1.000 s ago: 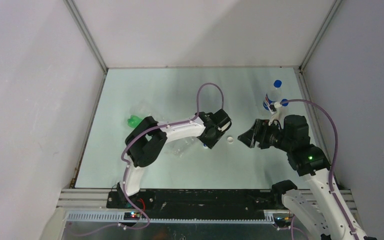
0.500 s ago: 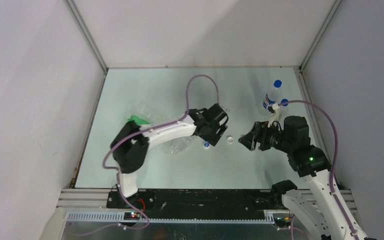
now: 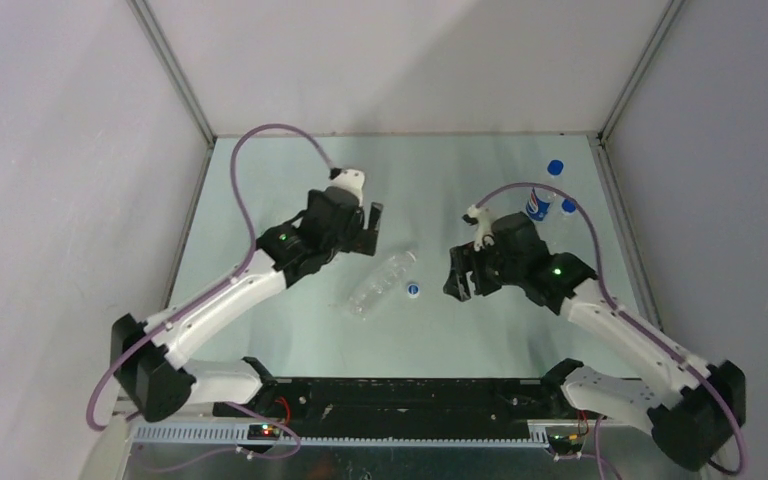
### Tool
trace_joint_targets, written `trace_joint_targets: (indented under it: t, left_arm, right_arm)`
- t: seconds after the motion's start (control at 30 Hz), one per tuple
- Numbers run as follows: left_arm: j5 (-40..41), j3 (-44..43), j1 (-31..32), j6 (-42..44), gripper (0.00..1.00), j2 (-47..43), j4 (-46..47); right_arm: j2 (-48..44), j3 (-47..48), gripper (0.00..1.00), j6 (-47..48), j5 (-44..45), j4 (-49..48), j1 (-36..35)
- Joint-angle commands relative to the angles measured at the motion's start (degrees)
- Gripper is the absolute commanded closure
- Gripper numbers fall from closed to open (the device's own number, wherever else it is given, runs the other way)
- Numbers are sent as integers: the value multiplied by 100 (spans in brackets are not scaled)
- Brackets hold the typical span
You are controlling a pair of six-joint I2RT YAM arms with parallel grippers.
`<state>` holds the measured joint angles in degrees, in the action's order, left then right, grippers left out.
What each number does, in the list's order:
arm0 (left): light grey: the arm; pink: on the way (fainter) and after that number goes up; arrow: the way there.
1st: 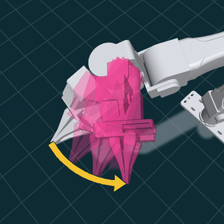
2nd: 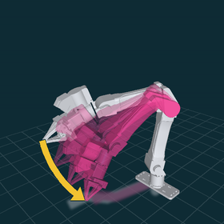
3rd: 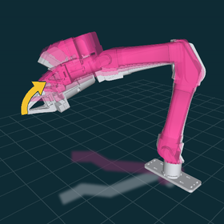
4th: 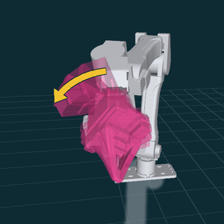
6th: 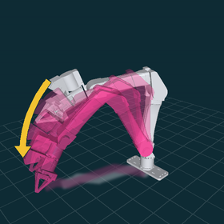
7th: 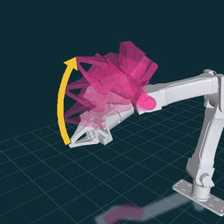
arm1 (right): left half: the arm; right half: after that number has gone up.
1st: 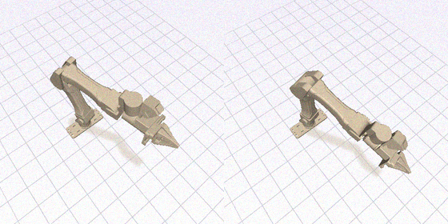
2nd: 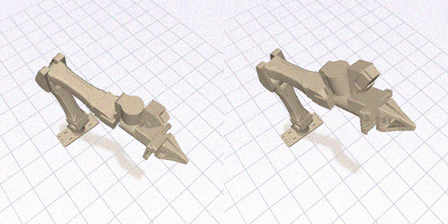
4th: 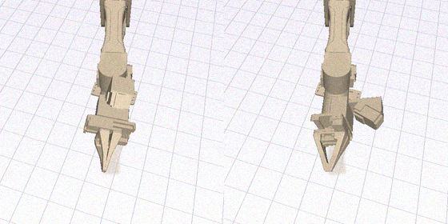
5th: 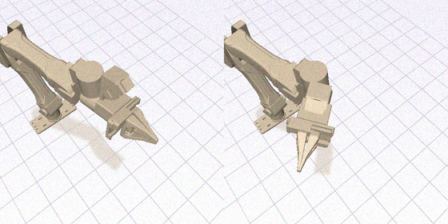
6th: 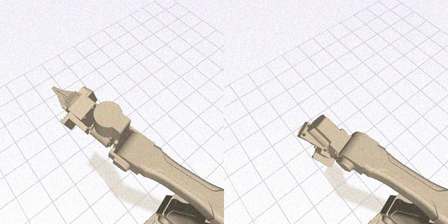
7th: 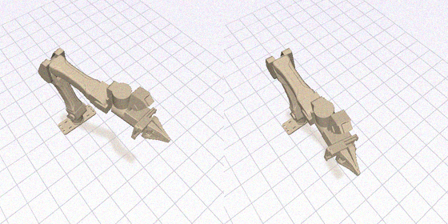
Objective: Screw on the bottle caps
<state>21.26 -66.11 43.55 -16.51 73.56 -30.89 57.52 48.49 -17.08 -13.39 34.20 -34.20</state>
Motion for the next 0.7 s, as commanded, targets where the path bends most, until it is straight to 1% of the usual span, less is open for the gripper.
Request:
trace_joint_targets:
  t: [0.0, 0.03, 0.17, 0.3, 0.47, 0.67]
  left_arm:
    - [916, 593, -80, 105, 0, -796, 163]
    - [1045, 679, -117, 94, 0, -912, 167]
    - [960, 1199, -309, 65, 0, -1625, 288]
    - [1131, 1737, -369, 11, 0, -2181, 494]
    - [1262, 1857, -493, 43, 0, -2495, 376]
    - [1476, 1847, -525, 223, 0, -2609, 248]
  right_arm:
    - [722, 477, 27, 219, 551, -498, -338]
    - [1008, 521, 27, 234, 589, -522, -436]
    - [1875, 838, 29, 293, 859, -639, -674]
    - [2681, 1244, 33, 343, 1069, -753, -878]
    - [3738, 1809, 40, 355, 1218, -567, -1138]
    - [4506, 2326, 45, 220, 1337, -327, -1286]
